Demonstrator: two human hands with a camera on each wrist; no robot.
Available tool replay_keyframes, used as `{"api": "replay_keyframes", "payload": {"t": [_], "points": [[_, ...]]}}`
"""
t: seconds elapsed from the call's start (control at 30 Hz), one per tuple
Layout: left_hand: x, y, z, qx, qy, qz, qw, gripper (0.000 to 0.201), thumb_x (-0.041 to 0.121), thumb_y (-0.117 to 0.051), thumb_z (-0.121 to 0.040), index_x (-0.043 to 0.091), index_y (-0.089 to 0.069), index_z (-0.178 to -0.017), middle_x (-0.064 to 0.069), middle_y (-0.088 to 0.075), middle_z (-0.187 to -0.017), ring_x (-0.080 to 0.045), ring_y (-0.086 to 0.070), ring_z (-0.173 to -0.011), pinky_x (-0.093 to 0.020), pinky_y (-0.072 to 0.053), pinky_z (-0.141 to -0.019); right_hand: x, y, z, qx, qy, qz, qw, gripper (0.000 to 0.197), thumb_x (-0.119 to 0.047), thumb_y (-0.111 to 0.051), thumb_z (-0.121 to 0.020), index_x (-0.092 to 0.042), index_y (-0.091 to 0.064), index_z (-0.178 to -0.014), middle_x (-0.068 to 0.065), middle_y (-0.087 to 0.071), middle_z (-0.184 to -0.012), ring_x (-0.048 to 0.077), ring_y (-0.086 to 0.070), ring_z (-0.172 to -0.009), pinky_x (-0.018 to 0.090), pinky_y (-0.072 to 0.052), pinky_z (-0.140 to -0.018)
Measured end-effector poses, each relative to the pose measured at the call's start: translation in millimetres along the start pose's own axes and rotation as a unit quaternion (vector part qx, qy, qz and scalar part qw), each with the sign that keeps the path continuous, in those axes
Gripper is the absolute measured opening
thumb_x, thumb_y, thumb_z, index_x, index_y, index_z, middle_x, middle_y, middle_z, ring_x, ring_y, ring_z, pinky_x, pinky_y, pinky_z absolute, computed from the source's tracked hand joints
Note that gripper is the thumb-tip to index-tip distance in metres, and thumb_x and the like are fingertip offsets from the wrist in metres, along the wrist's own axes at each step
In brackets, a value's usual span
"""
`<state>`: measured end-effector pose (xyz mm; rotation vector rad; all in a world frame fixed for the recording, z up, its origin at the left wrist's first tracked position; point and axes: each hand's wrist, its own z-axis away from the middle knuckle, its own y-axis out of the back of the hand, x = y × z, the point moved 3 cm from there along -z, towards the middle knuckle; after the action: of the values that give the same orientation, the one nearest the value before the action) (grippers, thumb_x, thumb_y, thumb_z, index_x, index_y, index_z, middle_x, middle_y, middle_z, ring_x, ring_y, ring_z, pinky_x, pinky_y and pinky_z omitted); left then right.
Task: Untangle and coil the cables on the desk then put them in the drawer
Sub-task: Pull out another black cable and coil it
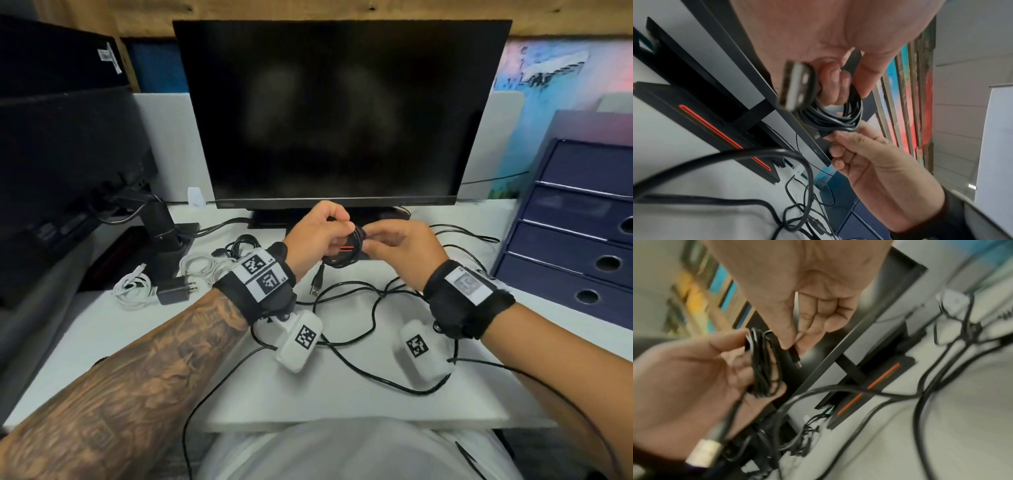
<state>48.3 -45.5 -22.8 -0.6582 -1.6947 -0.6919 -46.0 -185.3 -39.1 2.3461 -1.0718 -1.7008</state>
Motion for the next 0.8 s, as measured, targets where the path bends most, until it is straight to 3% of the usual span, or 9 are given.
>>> {"api": "replay_keyframes", "payload": {"t": [0.07,0.13,0.27,0.33,0.4,0.47,0.57,0.67,0.8], "points": [[2,0,1,-0.004,-0.002,-0.020,1.000,0.011,0.007,-0.051,-0.098,0.017,-0.049,-0.096,0.007,-0.045,-0.058,-0.005,-0.042,-0.050,-0.016,-0.038,-0.050,0,-1,1,0.013,-0.035,-0.088,0.995,0.016,-0.003,-0.072,-0.088,-0.010,-0.075,-0.103,0.003,-0.077,-0.088,0.012,-0.074,-0.081,0.024,-0.058,-0.076],[2,-1,2,-0.007,-0.005,-0.028,1.000,0.010,0.007,-0.052,-0.099,0.016,-0.049,-0.096,0.004,-0.047,-0.064,-0.005,-0.045,-0.053,-0.017,-0.042,-0.054,1,-4,3,0.019,-0.066,-0.105,0.992,0.016,-0.004,-0.071,-0.089,-0.008,-0.074,-0.104,0.001,-0.073,-0.076,0.005,-0.066,-0.065,0.014,-0.048,-0.062],[0,0,3,-0.008,-0.012,-0.019,1.000,0.011,0.006,-0.050,-0.099,0.015,-0.049,-0.095,0.010,-0.049,-0.060,-0.002,-0.048,-0.052,-0.017,-0.044,-0.054,5,-16,7,-0.025,-0.143,-0.248,0.958,0.018,-0.007,-0.059,-0.097,-0.005,-0.073,-0.108,0.013,-0.065,-0.087,0.009,-0.049,-0.061,0.022,-0.040,-0.063],[-3,0,4,-0.003,-0.017,-0.035,0.999,0.009,0.008,-0.051,-0.100,0.016,-0.050,-0.095,0.010,-0.051,-0.061,-0.005,-0.049,-0.057,-0.021,-0.046,-0.059,5,-20,9,-0.057,-0.173,-0.301,0.936,0.028,-0.015,-0.051,-0.098,-0.001,-0.070,-0.113,0.010,-0.062,-0.089,0.011,-0.046,-0.063,0.023,-0.040,-0.062],[-7,1,4,-0.001,-0.022,-0.050,0.999,0.007,0.011,-0.052,-0.100,0.017,-0.051,-0.101,0.003,-0.056,-0.071,-0.012,-0.052,-0.065,-0.027,-0.046,-0.067,1,-20,11,-0.080,-0.191,-0.292,0.934,0.034,-0.028,-0.053,-0.096,-0.003,-0.069,-0.112,0.011,-0.063,-0.089,0.013,-0.050,-0.070,0.026,-0.041,-0.064],[-10,2,3,-0.002,-0.025,-0.055,0.998,0.009,0.013,-0.053,-0.101,0.018,-0.054,-0.108,-0.005,-0.061,-0.081,-0.017,-0.056,-0.073,-0.030,-0.047,-0.071,-2,-21,12,-0.089,-0.187,-0.214,0.955,0.037,-0.036,-0.063,-0.094,-0.004,-0.069,-0.111,0.016,-0.070,-0.103,0.013,-0.056,-0.080,0.029,-0.045,-0.070],[-11,2,2,-0.005,-0.035,-0.069,0.997,0.011,0.016,-0.052,-0.101,0.017,-0.059,-0.110,-0.004,-0.065,-0.082,-0.013,-0.061,-0.075,-0.030,-0.052,-0.073,-6,-27,15,-0.101,-0.179,-0.133,0.970,0.035,-0.038,-0.072,-0.090,-0.008,-0.070,-0.109,0.004,-0.074,-0.104,0.012,-0.057,-0.086,0.031,-0.049,-0.073],[-10,3,3,-0.002,-0.039,-0.065,0.997,0.012,0.014,-0.052,-0.101,0.013,-0.063,-0.106,0.001,-0.061,-0.076,-0.009,-0.059,-0.071,-0.025,-0.051,-0.067,-13,-36,18,-0.117,-0.187,-0.137,0.966,0.025,-0.041,-0.074,-0.087,-0.019,-0.075,-0.099,-0.009,-0.070,-0.089,0.010,-0.054,-0.079,0.028,-0.048,-0.067],[-7,5,0,-0.007,-0.029,-0.008,1.000,0.012,0.011,-0.050,-0.101,0.010,-0.062,-0.104,0.002,-0.062,-0.070,-0.010,-0.058,-0.062,-0.025,-0.050,-0.059,-25,-32,12,-0.118,-0.191,-0.146,0.963,0.022,-0.034,-0.074,-0.088,-0.015,-0.075,-0.098,-0.004,-0.072,-0.091,0.010,-0.060,-0.078,0.027,-0.054,-0.063]]}}
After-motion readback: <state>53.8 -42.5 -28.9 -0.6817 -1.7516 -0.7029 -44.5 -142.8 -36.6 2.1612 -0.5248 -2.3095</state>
